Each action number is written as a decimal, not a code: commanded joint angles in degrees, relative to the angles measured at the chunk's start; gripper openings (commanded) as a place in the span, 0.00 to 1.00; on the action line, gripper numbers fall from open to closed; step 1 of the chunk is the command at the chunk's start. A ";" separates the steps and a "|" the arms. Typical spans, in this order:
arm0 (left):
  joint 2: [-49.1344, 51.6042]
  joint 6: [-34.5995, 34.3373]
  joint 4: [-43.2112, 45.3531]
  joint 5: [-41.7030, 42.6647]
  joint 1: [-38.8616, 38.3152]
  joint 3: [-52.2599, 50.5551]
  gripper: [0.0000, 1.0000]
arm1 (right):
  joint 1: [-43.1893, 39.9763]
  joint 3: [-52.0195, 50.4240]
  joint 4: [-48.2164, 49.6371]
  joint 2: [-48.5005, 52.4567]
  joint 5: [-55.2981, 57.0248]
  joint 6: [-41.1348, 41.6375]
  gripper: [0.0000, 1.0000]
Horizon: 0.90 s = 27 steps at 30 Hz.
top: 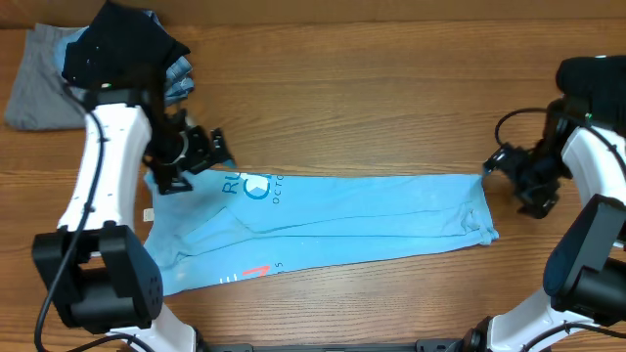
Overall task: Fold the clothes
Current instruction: 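Grasp the right end of the folded strip with the right gripper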
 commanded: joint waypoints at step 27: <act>-0.46 1.09 0.11 0.44 -4.96 -0.11 1.00 | 2.47 -15.28 6.67 -1.03 -10.43 -0.76 0.04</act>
